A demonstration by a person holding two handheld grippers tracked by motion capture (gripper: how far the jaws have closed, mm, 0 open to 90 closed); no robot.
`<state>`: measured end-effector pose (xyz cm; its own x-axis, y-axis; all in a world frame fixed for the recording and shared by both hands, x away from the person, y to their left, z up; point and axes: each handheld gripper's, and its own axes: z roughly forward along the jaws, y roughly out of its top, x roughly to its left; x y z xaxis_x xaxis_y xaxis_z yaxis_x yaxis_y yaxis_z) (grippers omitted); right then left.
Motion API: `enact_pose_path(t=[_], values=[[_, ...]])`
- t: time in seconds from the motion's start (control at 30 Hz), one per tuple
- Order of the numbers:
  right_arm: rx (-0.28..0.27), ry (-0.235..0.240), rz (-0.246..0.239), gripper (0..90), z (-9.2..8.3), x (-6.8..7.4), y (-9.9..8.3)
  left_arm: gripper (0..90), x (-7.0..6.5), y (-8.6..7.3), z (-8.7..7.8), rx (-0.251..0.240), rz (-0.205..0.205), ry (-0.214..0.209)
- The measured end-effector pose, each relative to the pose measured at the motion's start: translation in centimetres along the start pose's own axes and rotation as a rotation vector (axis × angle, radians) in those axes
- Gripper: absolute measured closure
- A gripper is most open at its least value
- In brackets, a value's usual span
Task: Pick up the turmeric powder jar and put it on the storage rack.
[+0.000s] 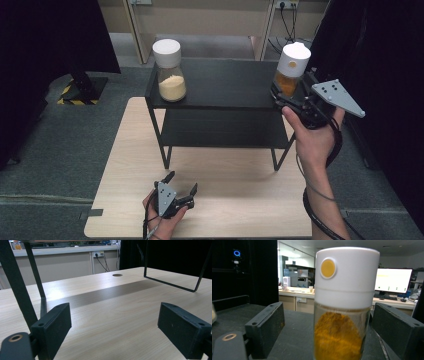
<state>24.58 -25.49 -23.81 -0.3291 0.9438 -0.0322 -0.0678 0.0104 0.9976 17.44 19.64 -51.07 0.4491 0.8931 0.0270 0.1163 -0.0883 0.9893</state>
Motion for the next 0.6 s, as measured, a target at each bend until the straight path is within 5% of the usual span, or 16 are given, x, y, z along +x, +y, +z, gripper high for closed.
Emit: enact_pose_path(t=[0.6], values=[[0.002, 0.038, 0.013, 11.5, -1.7, -0.3, -1.5, 11.2, 0.0, 0.0, 0.0, 0.0, 0.002, 0.0]])
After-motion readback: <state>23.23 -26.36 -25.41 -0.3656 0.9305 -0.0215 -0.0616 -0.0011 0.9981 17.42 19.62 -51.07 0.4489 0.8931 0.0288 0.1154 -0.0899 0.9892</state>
